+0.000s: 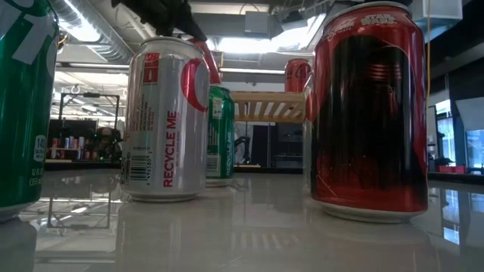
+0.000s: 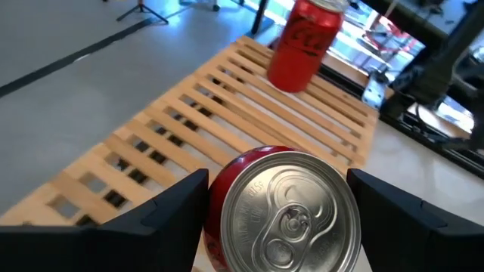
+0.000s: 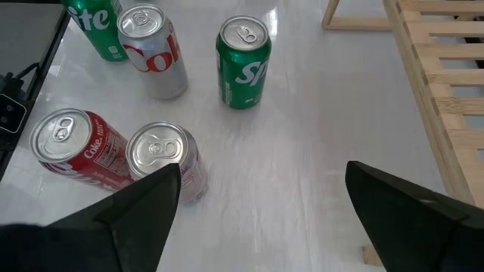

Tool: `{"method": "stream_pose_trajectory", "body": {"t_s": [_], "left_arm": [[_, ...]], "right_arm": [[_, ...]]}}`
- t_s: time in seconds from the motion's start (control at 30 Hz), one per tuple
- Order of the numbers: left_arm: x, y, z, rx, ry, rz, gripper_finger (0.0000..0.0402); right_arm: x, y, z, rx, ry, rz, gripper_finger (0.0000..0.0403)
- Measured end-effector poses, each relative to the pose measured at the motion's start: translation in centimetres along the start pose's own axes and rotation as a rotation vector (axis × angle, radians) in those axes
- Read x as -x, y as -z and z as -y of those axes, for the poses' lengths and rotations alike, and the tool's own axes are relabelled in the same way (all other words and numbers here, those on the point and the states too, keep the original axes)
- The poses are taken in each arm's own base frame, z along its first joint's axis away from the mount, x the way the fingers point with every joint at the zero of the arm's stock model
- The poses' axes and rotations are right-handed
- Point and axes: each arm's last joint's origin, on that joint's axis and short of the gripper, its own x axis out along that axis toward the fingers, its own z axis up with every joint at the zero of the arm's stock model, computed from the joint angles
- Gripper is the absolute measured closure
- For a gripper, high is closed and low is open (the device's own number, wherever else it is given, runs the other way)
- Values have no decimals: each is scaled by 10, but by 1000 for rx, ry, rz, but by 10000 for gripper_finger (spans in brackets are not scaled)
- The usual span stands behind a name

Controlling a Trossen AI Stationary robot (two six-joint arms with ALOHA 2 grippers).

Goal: Place canned beverage on shelf
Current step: Put the red black soda can on the shelf

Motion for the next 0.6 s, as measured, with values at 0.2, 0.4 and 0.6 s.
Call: {"method": "stream_pose_trajectory", "body": {"t_s": [0.2, 0.4, 0.6], "left_arm": [[6, -2, -19, 22, -20, 12, 133], [11, -2, -29, 50, -9, 11, 133], [13, -2, -36, 66, -10, 8, 133]], "right_arm": [[0, 0, 0, 0, 0, 0, 33], [0, 0, 0, 0, 0, 0, 33], [0, 0, 0, 0, 0, 0, 33]]}}
